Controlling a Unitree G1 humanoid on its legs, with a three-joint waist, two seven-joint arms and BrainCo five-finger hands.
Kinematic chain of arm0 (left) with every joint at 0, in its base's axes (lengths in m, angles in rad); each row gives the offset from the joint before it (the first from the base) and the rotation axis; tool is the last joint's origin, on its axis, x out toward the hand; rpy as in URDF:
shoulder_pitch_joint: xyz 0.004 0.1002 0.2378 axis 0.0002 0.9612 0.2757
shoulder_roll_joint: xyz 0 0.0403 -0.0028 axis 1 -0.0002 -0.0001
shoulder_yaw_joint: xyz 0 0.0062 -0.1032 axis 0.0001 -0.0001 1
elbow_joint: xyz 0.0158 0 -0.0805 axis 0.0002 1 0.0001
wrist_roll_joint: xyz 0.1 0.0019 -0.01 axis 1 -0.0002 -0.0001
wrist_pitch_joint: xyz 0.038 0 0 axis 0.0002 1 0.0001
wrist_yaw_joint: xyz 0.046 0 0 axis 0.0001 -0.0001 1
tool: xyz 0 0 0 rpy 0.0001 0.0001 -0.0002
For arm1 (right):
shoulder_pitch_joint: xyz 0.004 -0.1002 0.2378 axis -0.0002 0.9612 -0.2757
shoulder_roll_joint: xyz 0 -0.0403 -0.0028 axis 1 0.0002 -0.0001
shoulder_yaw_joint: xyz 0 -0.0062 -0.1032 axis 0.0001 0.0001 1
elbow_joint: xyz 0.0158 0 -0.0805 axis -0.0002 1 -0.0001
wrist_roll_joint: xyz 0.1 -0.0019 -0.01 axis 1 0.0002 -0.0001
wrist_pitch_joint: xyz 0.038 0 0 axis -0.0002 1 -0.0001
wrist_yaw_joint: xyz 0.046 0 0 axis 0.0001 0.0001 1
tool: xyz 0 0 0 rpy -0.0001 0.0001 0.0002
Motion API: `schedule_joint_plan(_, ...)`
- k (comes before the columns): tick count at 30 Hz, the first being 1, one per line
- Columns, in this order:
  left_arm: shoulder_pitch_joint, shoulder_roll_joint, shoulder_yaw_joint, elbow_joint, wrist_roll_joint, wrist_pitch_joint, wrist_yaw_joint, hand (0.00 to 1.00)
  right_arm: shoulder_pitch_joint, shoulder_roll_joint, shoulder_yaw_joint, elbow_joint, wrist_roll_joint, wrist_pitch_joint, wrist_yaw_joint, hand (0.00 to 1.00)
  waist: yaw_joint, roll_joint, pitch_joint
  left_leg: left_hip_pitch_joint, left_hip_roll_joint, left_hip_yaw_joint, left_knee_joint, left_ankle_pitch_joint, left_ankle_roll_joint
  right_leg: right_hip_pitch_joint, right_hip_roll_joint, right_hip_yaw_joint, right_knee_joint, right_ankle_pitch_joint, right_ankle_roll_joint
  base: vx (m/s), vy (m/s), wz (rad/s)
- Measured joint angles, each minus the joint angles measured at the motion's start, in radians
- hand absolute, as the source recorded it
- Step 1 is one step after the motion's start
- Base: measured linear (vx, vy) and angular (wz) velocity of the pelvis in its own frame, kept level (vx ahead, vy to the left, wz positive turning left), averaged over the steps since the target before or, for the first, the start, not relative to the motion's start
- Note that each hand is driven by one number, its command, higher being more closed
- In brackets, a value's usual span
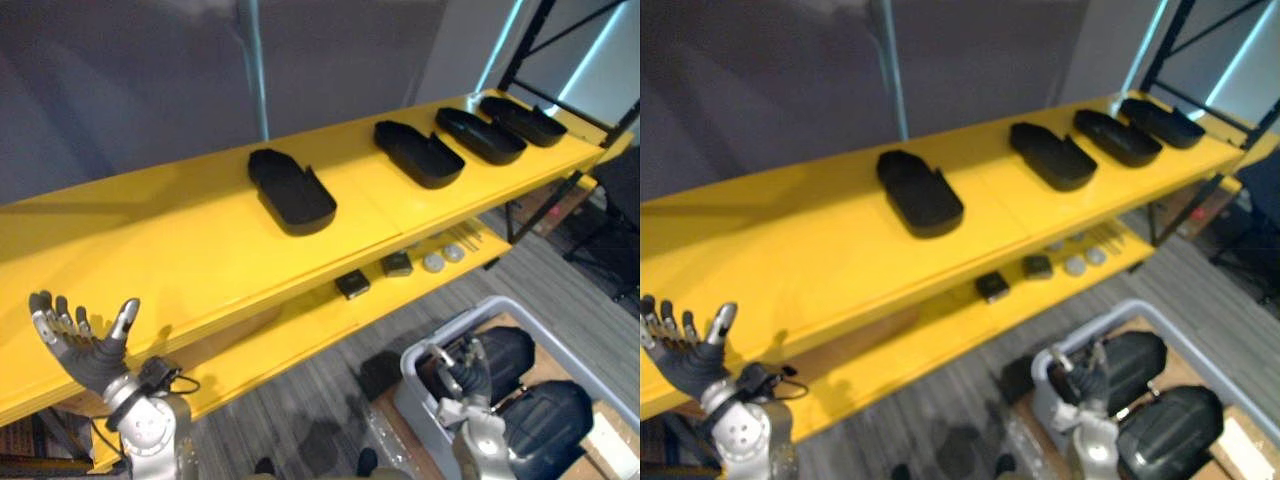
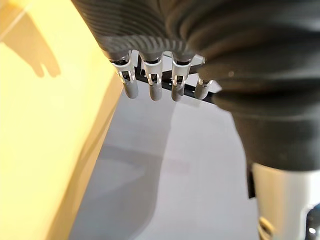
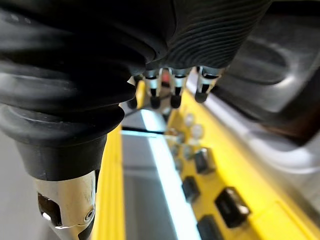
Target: Walk over and take plastic housings, then place them on the shelf
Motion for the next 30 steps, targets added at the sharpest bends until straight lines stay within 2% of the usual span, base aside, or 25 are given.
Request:
schedule_joint_plan(2,0.01,-0.004,0.001,-0.001,0.0,0.0,0.002,0.0,0.003,-0.001,-0.004,-0.009,0.0,-0.002,0.024,0.0,0.003,0.011,0.011,-0.006,0.004,-0.007,0.029,-0.011,-0.005,0.002,0.003,-0.001,0.002,-0.001,0.0,0.07,-0.039,0.03)
schedule_joint_plan(5,0.069,-0.035,0.009,-0.037,0.0,0.0,0.001,0.0,-0.003,-0.008,0.004,-0.01,0.001,-0.001,0.072,0.0,0.01,0.025,0.025,-0.039,0.013,-0.022,0.171,-0.09,-0.012,0.018,0.012,0.022,0.01,-0.014,-0.002,0.08,-0.059,-0.17)
schedule_joint_plan(7,0.107,-0.047,0.03,-0.064,-0.003,-0.005,-0.013,0.0,-0.018,-0.017,0.016,-0.01,0.001,0.0,0.087,0.0,0.034,0.025,0.027,-0.055,0.016,-0.106,0.252,-0.127,-0.01,0.016,0.021,0.063,0.009,-0.015,-0.003,0.06,-0.173,-0.64)
schedule_joint_plan(9,0.124,-0.05,0.046,-0.083,-0.002,-0.01,-0.093,0.0,-0.034,-0.038,0.03,-0.017,-0.002,0.0,0.065,0.0,0.035,0.045,0.023,-0.051,0.034,-0.121,0.279,-0.185,-0.012,0.008,0.043,0.105,0.009,-0.015,-0.002,0.02,-0.089,-0.53)
schedule_joint_plan(10,0.121,-0.049,0.046,-0.087,-0.001,-0.012,-0.119,0.0,-0.036,-0.039,0.03,-0.018,-0.001,0.0,0.053,0.0,0.036,0.045,0.023,-0.051,0.033,-0.117,0.28,-0.191,-0.012,0.002,0.044,0.112,0.01,-0.013,0.0,-0.01,-0.027,-0.39)
schedule_joint_plan(12,0.111,-0.034,0.015,-0.097,-0.001,-0.014,-0.186,0.0,-0.024,-0.037,0.029,-0.051,-0.001,-0.003,0.02,0.0,0.029,0.034,0.024,-0.05,0.027,-0.076,0.285,-0.201,-0.007,-0.02,0.039,0.159,0.007,0.001,0.01,-0.02,-0.019,-0.53)
schedule_joint_plan(14,0.093,-0.028,-0.015,-0.097,-0.012,-0.023,-0.219,0.0,-0.012,-0.037,0.021,-0.083,0.008,-0.017,0.01,0.0,0.025,0.03,0.023,-0.036,0.025,-0.037,0.288,-0.21,-0.002,-0.029,0.039,0.194,0.005,0.01,0.015,0.0,0.0,-0.64)
schedule_joint_plan(15,0.073,-0.026,-0.042,-0.097,-0.026,-0.034,-0.227,0.0,0.005,-0.037,0.012,-0.111,0.019,-0.025,0.007,0.0,0.012,0.028,0.02,-0.032,0.022,-0.023,0.296,-0.22,0.003,-0.036,0.039,0.225,0.005,0.016,0.019,-0.01,0.05,-0.81)
schedule_joint_plan(18,0.009,0.004,-0.109,-0.095,-0.03,-0.037,-0.222,0.0,0.028,-0.036,-0.033,-0.195,0.055,-0.051,0.003,0.0,-0.024,0.027,0.02,-0.032,0.011,0.023,0.317,-0.247,0.011,-0.065,0.04,0.301,-0.01,0.04,0.023,-0.03,0.065,-0.79)
schedule_joint_plan(21,-0.053,0.015,-0.162,-0.066,-0.03,-0.034,-0.189,0.0,0.105,-0.03,-0.07,-0.283,0.106,-0.058,0.048,0.0,-0.056,0.026,0.019,-0.035,0.006,0.057,0.364,-0.29,0.024,-0.09,0.051,0.386,-0.028,0.063,0.021,-0.02,0.052,-0.85)
schedule_joint_plan(22,-0.055,0.015,-0.167,-0.065,-0.029,-0.034,-0.185,0.0,0.117,-0.028,-0.07,-0.292,0.114,-0.058,0.058,0.0,-0.058,0.026,0.019,-0.036,0.006,0.059,0.369,-0.294,0.024,-0.093,0.052,0.392,-0.029,0.065,0.019,-0.01,0.026,-0.59)
schedule_joint_plan(23,-0.054,0.016,-0.188,-0.064,-0.029,-0.034,-0.185,0.0,0.151,-0.008,-0.069,-0.312,0.139,-0.056,0.102,0.0,-0.065,0.025,0.019,-0.039,0.006,0.071,0.38,-0.304,0.026,-0.103,0.054,0.408,-0.024,0.065,0.017,-0.01,-0.001,-0.35)
schedule_joint_plan(24,-0.058,0.017,-0.245,-0.065,-0.028,-0.034,-0.2,0.0,0.162,0.007,-0.046,-0.314,0.157,-0.038,0.101,0.0,-0.065,0.032,0.021,-0.053,0.007,0.037,0.426,-0.321,0.034,-0.113,0.063,0.409,0.016,0.067,0.021,-0.03,-0.004,-0.37)
schedule_joint_plan(28,-0.072,0.017,-0.325,-0.083,-0.028,-0.016,-0.237,0.0,0.213,0.047,0.001,-0.397,0.155,-0.037,0.062,0.0,-0.056,0.043,0.034,-0.052,0.019,0.051,0.492,-0.367,0.043,-0.143,0.085,0.407,0.107,0.069,0.023,-0.09,0.022,-0.29)
schedule_joint_plan(29,-0.071,0.018,-0.331,-0.094,-0.028,-0.009,-0.24,0.0,0.231,0.056,0.009,-0.418,0.156,-0.037,0.059,0.0,-0.058,0.04,0.039,-0.056,0.017,0.056,0.513,-0.376,0.046,-0.149,0.089,0.407,0.121,0.075,0.03,-0.16,0.005,-0.46)
schedule_joint_plan(30,-0.061,0.024,-0.329,-0.117,-0.03,-0.005,-0.245,0.0,0.269,0.073,0.024,-0.46,0.156,-0.037,0.058,0.0,-0.056,0.027,0.045,-0.062,0.015,0.072,0.536,-0.385,0.056,-0.176,0.099,0.406,0.148,0.093,0.054,-0.28,-0.058,-1.04)
